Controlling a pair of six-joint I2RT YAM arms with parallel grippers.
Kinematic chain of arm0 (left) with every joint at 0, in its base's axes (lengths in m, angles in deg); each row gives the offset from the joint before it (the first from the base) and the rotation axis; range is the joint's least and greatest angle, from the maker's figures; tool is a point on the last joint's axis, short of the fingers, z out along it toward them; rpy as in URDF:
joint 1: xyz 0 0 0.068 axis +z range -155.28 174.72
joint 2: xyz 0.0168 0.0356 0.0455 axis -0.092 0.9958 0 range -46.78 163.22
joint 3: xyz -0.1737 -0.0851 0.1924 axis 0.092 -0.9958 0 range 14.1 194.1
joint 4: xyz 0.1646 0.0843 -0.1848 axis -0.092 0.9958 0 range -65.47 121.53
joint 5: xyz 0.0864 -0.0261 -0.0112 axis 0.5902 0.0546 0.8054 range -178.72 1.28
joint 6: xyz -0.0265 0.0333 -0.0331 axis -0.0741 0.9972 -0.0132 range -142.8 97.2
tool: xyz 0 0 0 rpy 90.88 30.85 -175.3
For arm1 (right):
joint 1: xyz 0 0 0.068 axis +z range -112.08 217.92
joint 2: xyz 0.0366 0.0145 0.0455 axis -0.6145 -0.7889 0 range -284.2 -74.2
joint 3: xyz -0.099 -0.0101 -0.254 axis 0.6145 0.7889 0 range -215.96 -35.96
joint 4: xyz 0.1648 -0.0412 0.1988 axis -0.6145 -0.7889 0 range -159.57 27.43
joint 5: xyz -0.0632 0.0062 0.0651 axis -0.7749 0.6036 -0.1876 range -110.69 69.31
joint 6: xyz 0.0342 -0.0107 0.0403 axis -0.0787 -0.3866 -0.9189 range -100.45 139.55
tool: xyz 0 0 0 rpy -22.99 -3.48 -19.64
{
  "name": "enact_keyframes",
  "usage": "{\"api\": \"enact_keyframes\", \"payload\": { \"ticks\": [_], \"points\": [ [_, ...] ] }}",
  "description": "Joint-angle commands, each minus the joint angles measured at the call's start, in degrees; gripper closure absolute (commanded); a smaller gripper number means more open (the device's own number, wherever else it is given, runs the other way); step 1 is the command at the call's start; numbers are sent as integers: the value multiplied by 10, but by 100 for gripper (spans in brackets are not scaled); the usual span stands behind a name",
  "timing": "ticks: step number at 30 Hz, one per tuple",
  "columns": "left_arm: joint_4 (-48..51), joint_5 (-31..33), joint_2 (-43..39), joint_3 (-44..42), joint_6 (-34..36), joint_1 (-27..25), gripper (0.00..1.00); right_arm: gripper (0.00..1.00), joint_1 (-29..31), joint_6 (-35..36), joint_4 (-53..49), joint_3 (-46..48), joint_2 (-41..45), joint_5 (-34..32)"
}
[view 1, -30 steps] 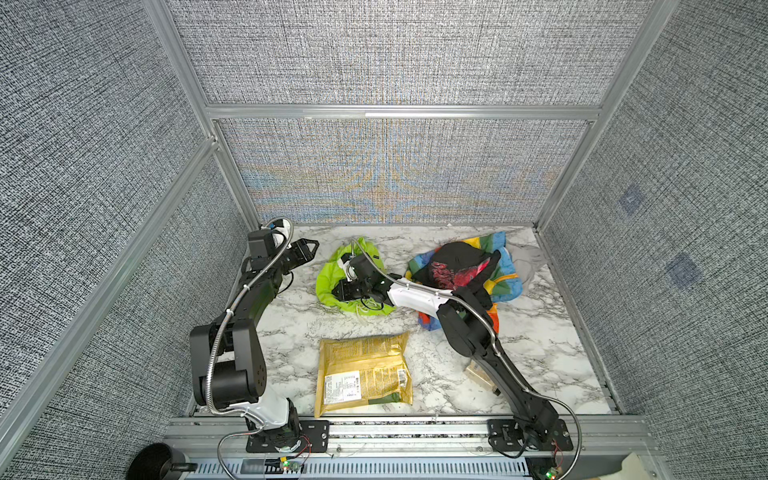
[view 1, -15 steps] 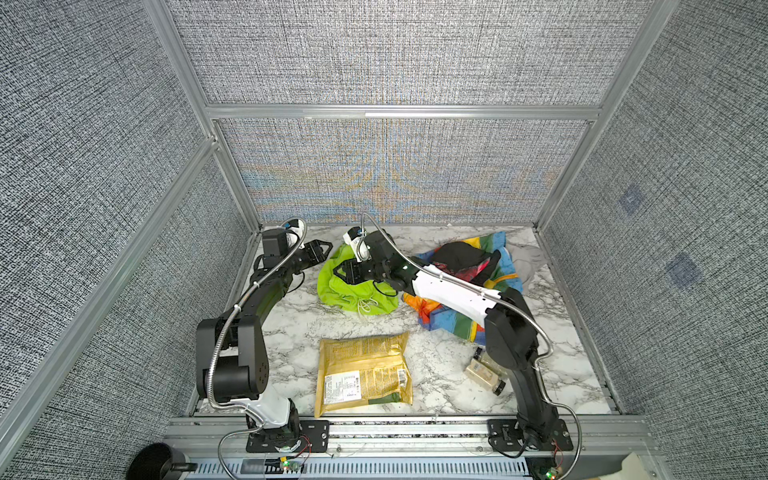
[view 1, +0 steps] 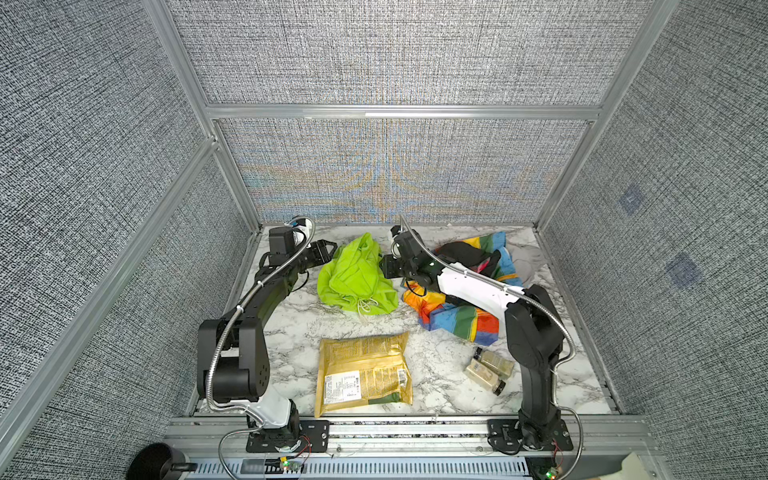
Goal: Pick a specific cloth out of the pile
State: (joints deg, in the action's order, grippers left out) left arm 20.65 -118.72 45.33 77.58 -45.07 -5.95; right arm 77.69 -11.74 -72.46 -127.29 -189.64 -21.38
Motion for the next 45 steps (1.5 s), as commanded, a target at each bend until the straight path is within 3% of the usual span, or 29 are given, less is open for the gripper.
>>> {"api": "enact_keyframes", "payload": {
  "ticks": [1, 8, 16, 31, 39, 45],
  "points": [
    [-2, -1, -3, 5, 8, 0, 50, 67, -4, -7, -15, -12, -24, -7],
    [-2, 0, -5, 5, 10, 0, 50, 67, 17, 5, -21, -76, -78, 28],
    [-8, 0, -13, 2, 11, 0, 50, 67, 56, 17, 15, -111, -84, 38],
    [-13, -2, -22, -1, 11, -3, 50, 56, 71, -52, -51, -204, -263, 85],
    [-9, 1, -22, 1, 13, -5, 50, 55, 70, -13, -24, -175, -185, 90],
    [-7, 20, -21, -1, 23, -19, 49, 44, 69, 19, 47, -64, -49, 85]
  ]
}}
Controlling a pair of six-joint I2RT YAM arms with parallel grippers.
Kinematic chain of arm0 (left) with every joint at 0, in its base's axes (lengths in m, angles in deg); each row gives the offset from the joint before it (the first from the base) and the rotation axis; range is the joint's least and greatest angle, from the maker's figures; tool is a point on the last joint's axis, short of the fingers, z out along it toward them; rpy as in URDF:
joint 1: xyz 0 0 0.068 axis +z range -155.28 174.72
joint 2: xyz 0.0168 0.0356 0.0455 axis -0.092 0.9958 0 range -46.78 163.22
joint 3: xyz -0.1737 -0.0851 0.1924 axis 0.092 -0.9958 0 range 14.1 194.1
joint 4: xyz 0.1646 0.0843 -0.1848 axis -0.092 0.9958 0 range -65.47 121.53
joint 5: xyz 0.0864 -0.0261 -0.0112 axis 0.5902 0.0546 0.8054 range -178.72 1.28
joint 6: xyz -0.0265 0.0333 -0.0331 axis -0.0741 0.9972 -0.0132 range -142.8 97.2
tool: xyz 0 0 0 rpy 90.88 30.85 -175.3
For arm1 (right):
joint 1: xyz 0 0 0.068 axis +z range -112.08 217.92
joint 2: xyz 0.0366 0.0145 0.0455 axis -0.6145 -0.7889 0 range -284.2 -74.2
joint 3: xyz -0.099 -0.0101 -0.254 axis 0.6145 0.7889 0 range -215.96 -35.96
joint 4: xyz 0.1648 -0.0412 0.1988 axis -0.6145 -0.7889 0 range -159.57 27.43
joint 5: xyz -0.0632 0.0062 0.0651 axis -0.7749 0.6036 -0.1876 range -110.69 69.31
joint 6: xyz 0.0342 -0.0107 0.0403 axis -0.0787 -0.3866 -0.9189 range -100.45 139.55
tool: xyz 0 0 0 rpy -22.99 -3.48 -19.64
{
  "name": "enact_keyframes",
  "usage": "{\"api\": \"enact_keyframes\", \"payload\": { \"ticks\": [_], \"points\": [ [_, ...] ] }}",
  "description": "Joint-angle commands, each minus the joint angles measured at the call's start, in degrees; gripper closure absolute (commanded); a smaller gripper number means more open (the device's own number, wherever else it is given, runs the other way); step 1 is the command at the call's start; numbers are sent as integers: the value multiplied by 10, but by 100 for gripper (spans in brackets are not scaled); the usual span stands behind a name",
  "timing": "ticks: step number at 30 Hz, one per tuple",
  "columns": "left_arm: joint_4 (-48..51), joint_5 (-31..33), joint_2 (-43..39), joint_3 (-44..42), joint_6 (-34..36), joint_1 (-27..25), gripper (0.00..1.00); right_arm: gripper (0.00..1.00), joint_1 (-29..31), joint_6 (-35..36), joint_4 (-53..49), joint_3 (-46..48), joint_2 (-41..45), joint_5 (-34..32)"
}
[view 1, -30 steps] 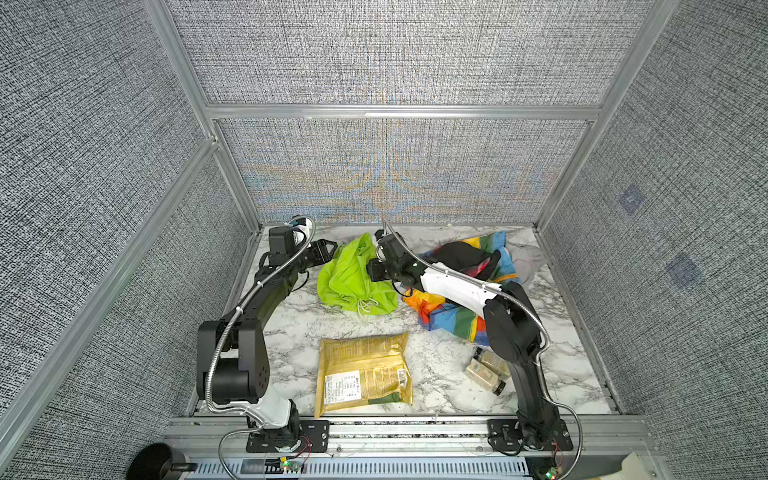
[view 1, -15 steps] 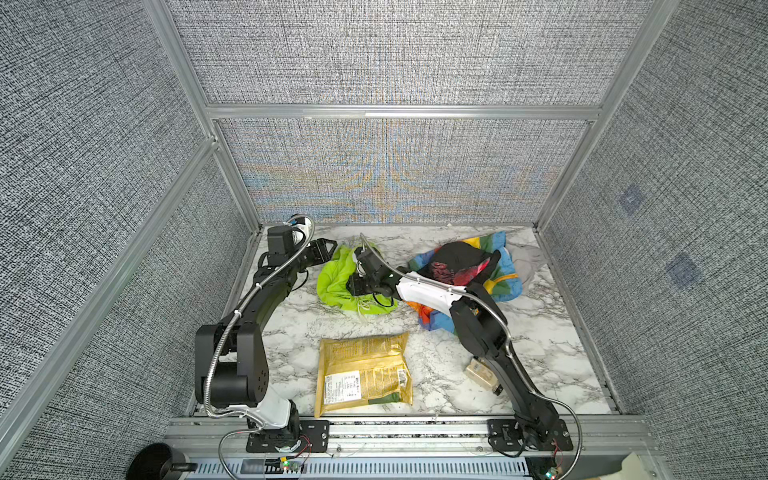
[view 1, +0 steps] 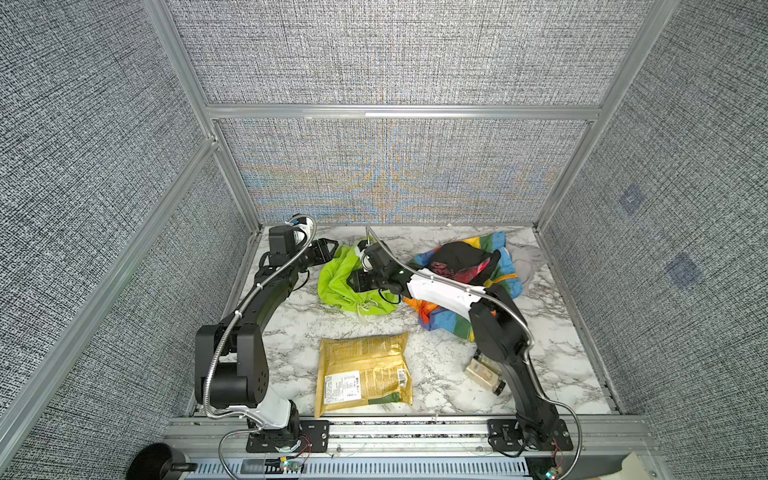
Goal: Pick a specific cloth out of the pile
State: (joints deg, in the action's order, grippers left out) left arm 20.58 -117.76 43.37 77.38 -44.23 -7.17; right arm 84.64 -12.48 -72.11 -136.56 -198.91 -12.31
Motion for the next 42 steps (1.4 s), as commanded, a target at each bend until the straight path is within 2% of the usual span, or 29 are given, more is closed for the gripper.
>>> {"api": "enact_keyframes", "payload": {
  "ticks": [1, 8, 13, 20, 26, 29, 32, 36, 42],
  "points": [
    [-4, 17, -1, 2, 19, -12, 49, 40, -2, 35, 49, 48, 66, -11],
    [33, 109, 5, 8, 68, -64, 38, 20, -20, 76, 83, 188, 235, -43],
    [63, 176, 25, 21, 81, -100, 36, 10, -40, 95, 85, 285, 356, -61],
    [148, 251, 95, 103, 93, -138, 36, 5, -77, 99, 86, 403, 494, -89],
    [206, 302, 165, 178, 95, -159, 35, 1, -106, 91, 94, 476, 572, -95],
    [226, 309, 203, 212, 93, -168, 34, 1, -113, 92, 95, 506, 598, -104],
    [223, 287, 234, 222, 74, -169, 35, 1, -120, 94, 88, 523, 617, -107],
    [197, 251, 268, 209, 42, -170, 35, 1, -129, 99, 75, 536, 638, -115],
    [144, 241, 301, 158, 15, -172, 37, 1, -146, 101, 69, 558, 666, -111]
  ]
}}
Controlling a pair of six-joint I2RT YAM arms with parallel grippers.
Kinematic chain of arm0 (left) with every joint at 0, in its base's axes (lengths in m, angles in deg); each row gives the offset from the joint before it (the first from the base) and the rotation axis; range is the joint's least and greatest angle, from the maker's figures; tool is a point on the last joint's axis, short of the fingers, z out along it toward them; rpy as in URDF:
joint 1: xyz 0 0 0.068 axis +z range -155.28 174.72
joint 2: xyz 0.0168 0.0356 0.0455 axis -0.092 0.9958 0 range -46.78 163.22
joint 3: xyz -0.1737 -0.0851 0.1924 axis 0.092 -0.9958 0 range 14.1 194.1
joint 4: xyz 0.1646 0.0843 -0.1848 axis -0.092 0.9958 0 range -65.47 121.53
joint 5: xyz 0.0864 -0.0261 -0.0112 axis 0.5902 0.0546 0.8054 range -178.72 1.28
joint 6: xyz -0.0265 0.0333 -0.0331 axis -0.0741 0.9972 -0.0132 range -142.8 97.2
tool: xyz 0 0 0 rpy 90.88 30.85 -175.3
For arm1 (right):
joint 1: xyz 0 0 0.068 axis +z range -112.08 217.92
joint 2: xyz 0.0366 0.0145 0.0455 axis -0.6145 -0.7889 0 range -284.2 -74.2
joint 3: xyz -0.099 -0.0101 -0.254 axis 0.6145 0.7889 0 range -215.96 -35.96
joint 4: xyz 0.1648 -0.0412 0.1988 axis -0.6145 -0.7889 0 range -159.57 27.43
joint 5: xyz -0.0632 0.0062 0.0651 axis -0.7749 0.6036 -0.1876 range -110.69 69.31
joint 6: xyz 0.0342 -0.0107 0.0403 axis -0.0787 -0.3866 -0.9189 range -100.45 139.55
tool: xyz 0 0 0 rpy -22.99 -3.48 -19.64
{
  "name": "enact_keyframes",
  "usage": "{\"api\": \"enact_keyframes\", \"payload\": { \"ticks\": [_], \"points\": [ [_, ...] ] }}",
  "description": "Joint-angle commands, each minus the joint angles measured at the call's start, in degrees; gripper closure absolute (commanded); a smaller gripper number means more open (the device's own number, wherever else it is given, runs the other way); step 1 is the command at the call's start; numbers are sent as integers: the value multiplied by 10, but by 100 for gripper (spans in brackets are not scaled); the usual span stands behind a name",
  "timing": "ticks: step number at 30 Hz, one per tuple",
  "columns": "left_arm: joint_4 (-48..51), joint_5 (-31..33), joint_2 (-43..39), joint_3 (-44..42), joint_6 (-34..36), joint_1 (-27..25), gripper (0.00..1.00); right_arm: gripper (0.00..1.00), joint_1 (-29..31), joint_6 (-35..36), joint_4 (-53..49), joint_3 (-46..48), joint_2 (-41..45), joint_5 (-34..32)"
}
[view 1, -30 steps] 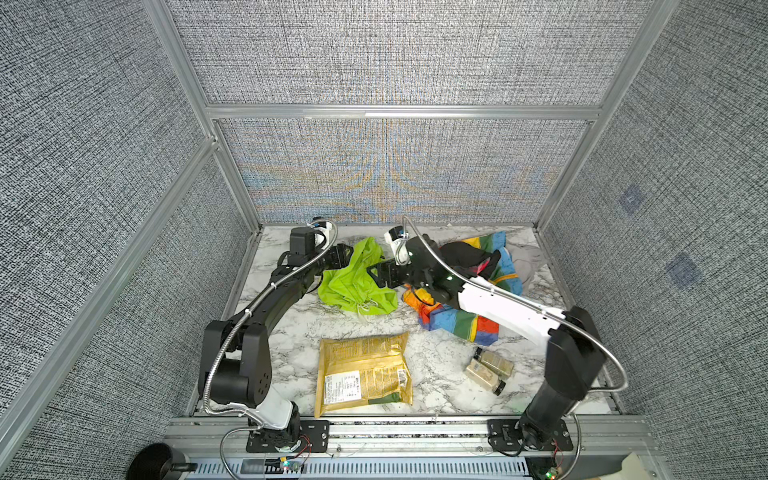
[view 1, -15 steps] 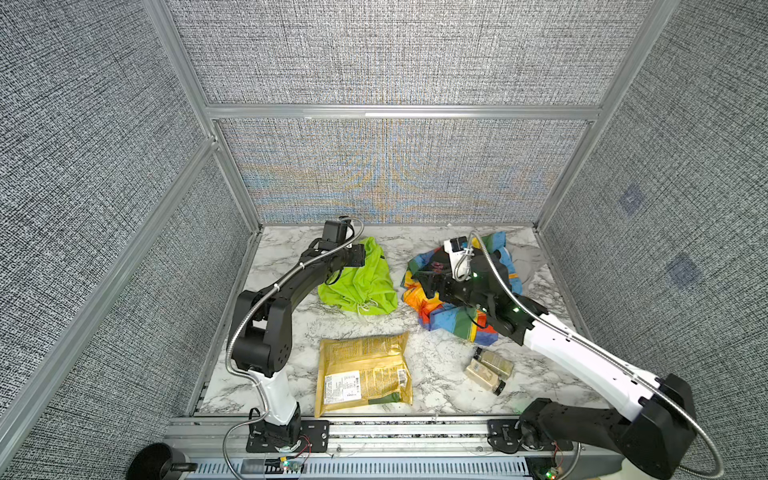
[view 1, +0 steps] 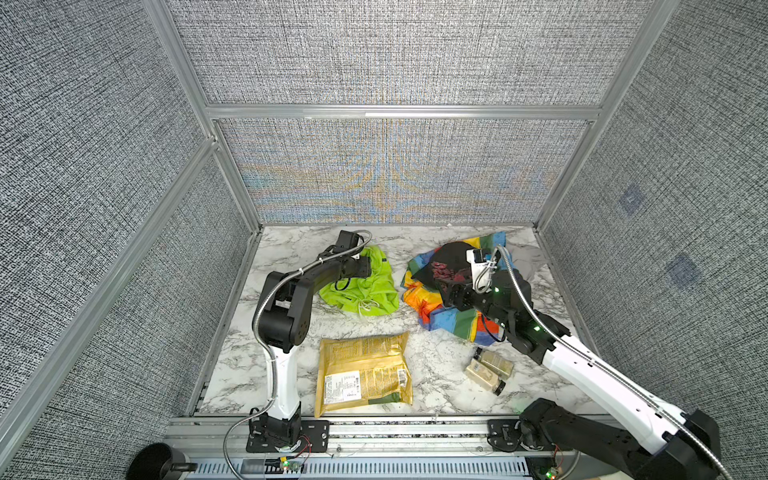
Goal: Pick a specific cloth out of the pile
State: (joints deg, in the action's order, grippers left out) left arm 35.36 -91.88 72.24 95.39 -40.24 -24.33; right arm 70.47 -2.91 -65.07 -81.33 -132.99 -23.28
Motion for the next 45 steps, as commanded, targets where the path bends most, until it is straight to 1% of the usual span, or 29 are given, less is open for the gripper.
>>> {"api": "enact_keyframes", "payload": {
  "ticks": [1, 4, 10, 14, 17, 20, 24, 26, 28, 31, 35, 38, 40, 42, 43, 45],
  "points": [
    [-16, -23, 17, -34, -29, -1, 37, 1, -8, 6, -2, 9, 8, 3],
    [-26, -17, 32, -42, -29, -1, 37, 1, -16, 5, -1, 15, 8, 12],
    [-23, 39, 32, -20, -10, 8, 37, 1, -23, 7, 3, 13, 3, 22],
    [1, 54, 47, 11, -13, 35, 37, 1, -26, 9, -1, 10, -1, 22],
    [2, 57, 47, 13, -18, 57, 37, 1, -26, 11, -6, 9, 2, 20],
    [-1, 48, 41, 13, -18, 72, 36, 1, -28, 11, -8, 11, 8, 18],
    [-18, 4, 5, 16, -8, 76, 33, 1, -30, 16, -15, 10, 13, 18],
    [-28, 0, -29, 13, -7, 78, 31, 1, -33, 25, -22, 9, 18, 18],
    [-34, -6, -73, 10, -1, 80, 25, 1, -41, 34, -25, 12, 27, 20],
    [-15, -9, -128, 5, 19, 81, 21, 1, -65, 41, -33, 18, 42, 27],
    [-22, -15, -225, -55, 40, 80, 16, 1, -103, 37, -40, 27, 62, 20],
    [-60, -2, -310, -133, 43, 80, 14, 1, -128, 35, -36, 36, 72, -8],
    [-91, 23, -362, -190, 37, 81, 10, 1, -144, 35, -27, 48, 74, -51],
    [-122, 61, -404, -242, 31, 80, 4, 1, -158, 37, -6, 63, 67, -97],
    [-146, 88, -424, -278, 29, 81, 2, 1, -169, 42, 8, 72, 58, -113],
    [-214, 134, -456, -360, 40, 81, 1, 1, -189, 64, 49, 98, 35, -121]
  ]
}}
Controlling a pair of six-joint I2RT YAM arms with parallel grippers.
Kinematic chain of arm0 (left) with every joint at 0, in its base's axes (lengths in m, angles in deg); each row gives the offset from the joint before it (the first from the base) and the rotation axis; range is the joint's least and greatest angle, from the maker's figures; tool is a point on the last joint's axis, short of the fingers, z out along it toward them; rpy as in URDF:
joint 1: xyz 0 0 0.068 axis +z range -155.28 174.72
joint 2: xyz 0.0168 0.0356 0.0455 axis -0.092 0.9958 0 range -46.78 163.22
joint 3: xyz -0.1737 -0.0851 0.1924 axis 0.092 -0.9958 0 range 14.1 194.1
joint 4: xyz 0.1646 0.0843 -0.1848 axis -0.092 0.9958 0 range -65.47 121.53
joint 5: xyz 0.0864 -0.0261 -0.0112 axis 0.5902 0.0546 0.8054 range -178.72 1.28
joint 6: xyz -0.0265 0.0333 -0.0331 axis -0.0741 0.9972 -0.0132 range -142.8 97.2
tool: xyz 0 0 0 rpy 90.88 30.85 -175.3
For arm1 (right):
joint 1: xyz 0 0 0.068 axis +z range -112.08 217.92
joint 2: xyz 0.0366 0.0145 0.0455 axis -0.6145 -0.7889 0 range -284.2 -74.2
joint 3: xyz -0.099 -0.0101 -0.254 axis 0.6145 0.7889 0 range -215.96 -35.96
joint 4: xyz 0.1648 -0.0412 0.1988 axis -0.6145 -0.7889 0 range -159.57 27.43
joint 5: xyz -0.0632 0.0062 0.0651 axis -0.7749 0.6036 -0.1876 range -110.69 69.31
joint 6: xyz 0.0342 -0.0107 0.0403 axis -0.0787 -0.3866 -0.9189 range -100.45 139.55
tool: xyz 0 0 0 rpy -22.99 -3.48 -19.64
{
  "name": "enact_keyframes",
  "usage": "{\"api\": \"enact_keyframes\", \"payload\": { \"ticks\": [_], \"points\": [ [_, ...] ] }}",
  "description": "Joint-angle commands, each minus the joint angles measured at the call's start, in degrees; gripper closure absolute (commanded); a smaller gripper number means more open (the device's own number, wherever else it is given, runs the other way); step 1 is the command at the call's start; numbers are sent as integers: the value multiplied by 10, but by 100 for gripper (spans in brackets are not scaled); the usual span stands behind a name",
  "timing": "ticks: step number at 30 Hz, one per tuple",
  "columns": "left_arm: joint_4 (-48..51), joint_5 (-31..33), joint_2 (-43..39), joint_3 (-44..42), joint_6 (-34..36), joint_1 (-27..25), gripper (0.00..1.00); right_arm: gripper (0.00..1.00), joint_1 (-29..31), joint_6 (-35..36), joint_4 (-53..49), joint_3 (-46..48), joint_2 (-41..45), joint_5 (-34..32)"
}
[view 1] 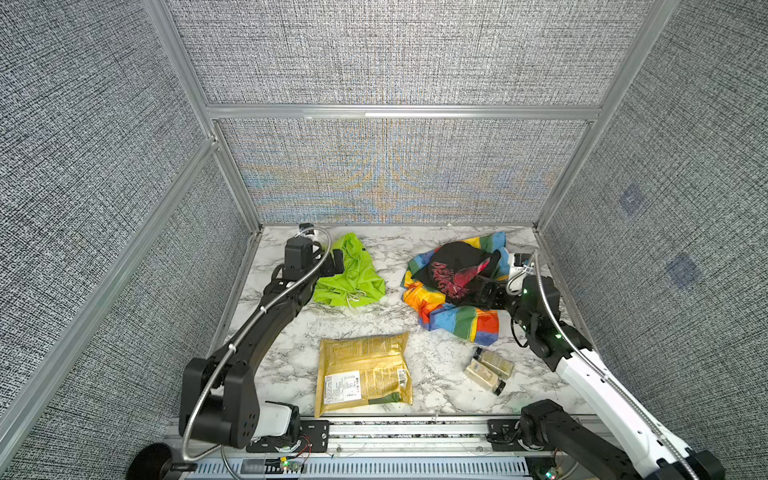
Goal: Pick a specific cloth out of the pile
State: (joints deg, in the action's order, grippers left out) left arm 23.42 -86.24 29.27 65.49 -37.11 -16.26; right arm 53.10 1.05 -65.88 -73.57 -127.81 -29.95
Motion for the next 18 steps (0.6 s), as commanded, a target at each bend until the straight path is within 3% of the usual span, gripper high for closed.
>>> {"api": "enact_keyframes", "payload": {
  "ticks": [1, 4, 8, 12, 18],
  "points": [
    [-132, 113, -43, -103, 2, 1, 1, 1, -24, 33, 77, 31, -32, -63],
    [-242, 185, -80, -215, 17, 1, 2, 1, -54, 36, 107, 42, -78, -71],
    [-364, 209, -91, -306, 87, 3, 1, 1, -81, 62, 153, 57, -119, -67],
    [-363, 187, -75, -295, 103, 22, 1, 1, -102, 84, 239, 96, -142, -79],
    [-480, 172, -4, -329, 151, 26, 1, 1, -125, 100, 329, 136, -178, -78]
  ]
}}
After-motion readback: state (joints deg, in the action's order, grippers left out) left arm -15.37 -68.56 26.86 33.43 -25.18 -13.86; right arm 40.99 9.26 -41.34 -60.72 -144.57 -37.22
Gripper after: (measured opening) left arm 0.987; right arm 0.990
